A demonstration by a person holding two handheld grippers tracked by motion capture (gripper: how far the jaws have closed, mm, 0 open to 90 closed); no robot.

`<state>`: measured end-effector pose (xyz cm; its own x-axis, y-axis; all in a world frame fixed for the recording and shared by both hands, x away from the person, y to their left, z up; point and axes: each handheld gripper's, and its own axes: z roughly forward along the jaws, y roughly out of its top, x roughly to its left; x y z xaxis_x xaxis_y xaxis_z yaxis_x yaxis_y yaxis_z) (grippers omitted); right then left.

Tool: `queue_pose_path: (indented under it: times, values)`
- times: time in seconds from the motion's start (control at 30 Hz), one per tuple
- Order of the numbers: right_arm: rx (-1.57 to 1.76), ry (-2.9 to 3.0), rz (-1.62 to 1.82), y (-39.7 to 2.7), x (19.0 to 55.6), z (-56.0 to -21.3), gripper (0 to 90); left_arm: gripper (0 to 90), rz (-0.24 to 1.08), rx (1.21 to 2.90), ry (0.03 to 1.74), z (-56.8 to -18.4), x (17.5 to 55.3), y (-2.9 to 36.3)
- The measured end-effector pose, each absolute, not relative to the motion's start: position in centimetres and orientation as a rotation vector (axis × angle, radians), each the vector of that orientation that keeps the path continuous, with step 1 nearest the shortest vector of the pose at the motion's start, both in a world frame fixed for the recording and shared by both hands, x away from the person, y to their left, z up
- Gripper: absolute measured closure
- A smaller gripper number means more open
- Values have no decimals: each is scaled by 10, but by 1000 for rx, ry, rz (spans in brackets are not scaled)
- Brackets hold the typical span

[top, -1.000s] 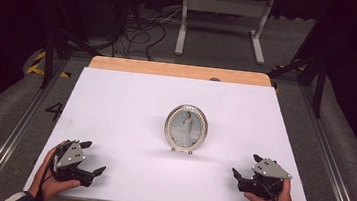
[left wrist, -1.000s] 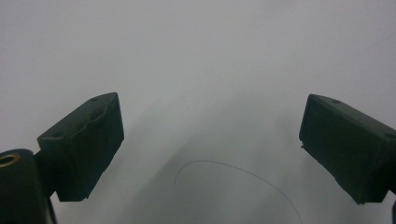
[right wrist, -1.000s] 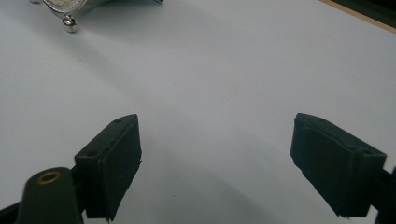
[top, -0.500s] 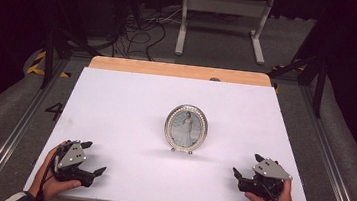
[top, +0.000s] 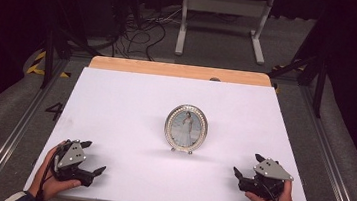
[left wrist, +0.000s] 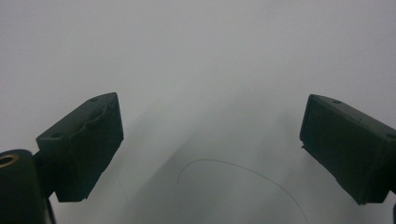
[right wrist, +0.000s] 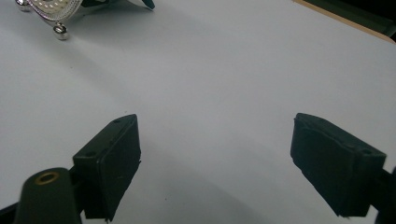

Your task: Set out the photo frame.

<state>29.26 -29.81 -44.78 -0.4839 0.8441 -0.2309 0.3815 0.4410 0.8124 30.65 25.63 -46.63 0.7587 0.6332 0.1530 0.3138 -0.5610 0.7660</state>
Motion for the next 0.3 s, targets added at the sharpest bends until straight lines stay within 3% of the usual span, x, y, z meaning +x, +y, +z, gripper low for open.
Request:
queue_pose_path:
  times: [0.3]
  values:
    - [1033,2056,925,-298,294,-449,161,66,536,2193,707,-467,308,256]
